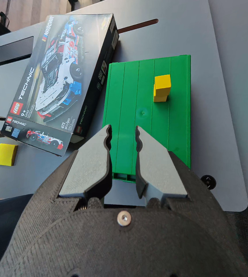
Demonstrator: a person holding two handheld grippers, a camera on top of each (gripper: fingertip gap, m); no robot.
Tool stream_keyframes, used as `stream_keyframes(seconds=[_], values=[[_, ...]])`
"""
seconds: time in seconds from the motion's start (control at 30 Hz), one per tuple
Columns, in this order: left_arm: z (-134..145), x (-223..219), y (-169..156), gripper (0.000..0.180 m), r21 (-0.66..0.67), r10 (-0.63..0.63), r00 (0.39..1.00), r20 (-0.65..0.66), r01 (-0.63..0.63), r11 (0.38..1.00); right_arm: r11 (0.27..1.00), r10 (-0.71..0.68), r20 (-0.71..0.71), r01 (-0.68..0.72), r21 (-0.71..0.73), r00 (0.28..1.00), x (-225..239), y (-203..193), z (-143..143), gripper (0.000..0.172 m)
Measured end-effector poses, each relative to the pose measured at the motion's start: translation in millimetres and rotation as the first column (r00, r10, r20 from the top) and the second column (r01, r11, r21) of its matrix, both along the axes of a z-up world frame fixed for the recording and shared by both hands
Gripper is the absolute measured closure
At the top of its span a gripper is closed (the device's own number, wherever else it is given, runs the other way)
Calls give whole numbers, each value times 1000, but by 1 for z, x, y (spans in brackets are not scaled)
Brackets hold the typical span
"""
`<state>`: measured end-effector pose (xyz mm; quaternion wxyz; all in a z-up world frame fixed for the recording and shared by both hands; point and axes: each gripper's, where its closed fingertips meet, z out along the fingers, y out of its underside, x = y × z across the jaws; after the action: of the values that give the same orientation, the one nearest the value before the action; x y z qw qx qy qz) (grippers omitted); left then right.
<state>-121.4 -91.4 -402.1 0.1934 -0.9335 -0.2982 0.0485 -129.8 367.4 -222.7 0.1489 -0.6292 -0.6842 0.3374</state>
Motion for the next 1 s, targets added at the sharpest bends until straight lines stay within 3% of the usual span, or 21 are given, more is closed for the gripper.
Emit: stream_keyframes(seconds=[0.07,0.13,0.2,0.37,0.5,0.6,0.67,0.87,1.0], values=[[-6,6,0,131,-22,-81,996,25,82,996,1000,21,1,-21,1,1000,3,-6,1,145],[-20,17,-4,128,-77,-142,987,79,148,986,1000,27,-5,-27,-5,1000,4,-9,5,145],[-20,18,-2,152,-85,-172,984,41,175,981,999,27,-19,-27,-16,999,4,-11,10,146],[-19,16,-5,153,-88,-114,993,18,115,989,999,32,-17,-33,-26,999,8,-13,14,147],[-1,0,-37,153,-118,9,997,-74,-18,993,994,61,-28,-63,-85,998,11,-30,22,147],[40,-16,-43,153,-19,135,978,-162,-140,990,974,120,-37,-125,-189,992,15,-63,30,147],[83,-23,-17,153,118,158,959,-236,-133,984,939,187,-39,-190,-285,982,19,-96,35,147],[206,-10,120,153,413,66,899,-434,133,901,781,397,-94,-390,-489,913,33,-195,63,154],[267,4,184,153,442,-1,819,-574,310,842,724,470,-191,-500,-476,862,36,-226,96,158]])
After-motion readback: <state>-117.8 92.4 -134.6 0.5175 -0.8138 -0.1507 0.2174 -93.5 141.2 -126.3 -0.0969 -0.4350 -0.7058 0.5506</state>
